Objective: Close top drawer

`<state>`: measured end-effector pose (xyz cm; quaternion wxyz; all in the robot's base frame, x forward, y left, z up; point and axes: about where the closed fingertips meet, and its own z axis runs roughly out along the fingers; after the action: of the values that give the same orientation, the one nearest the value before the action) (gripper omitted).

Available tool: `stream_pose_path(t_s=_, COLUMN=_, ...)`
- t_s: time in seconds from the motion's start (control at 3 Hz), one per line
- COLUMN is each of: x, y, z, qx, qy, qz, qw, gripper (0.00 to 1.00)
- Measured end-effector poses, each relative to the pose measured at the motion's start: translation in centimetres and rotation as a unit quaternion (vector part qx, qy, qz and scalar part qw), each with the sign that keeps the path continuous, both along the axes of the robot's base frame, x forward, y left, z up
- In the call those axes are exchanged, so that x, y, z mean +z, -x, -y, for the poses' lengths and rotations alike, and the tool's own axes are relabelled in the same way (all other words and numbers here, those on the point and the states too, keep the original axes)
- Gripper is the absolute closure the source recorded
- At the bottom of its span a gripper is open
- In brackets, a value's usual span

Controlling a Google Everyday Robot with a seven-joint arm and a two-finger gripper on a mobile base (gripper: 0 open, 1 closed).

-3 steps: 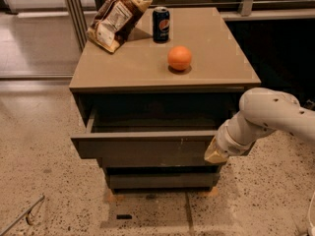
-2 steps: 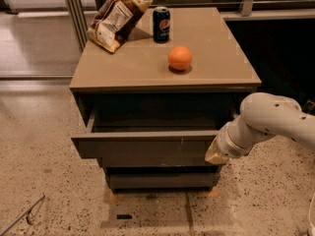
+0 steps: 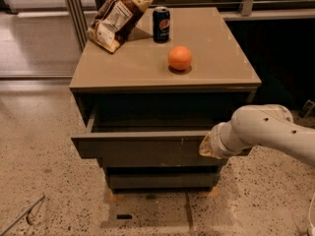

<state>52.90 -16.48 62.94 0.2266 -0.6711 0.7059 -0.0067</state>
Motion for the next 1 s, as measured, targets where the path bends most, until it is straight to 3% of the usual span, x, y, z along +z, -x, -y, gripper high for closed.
stream_pose_path(t_s=0.33, x=0.6, y=-1.7, z=0.0, qx=0.018, qy=0.020, qz=0.067, qw=0.9974, gripper=1.00)
stream_pose_path(t_s=0.67, x=1.4, y=-3.6, z=0.0, qx=0.031, qy=0.035, qz=0.123, qw=0.9912, gripper=1.00)
stream_pose_path(t_s=1.0, x=2.0, y=-5.7, z=0.1, qx=0.037, qy=0.039, qz=0.159, qw=0.9858, gripper=1.00)
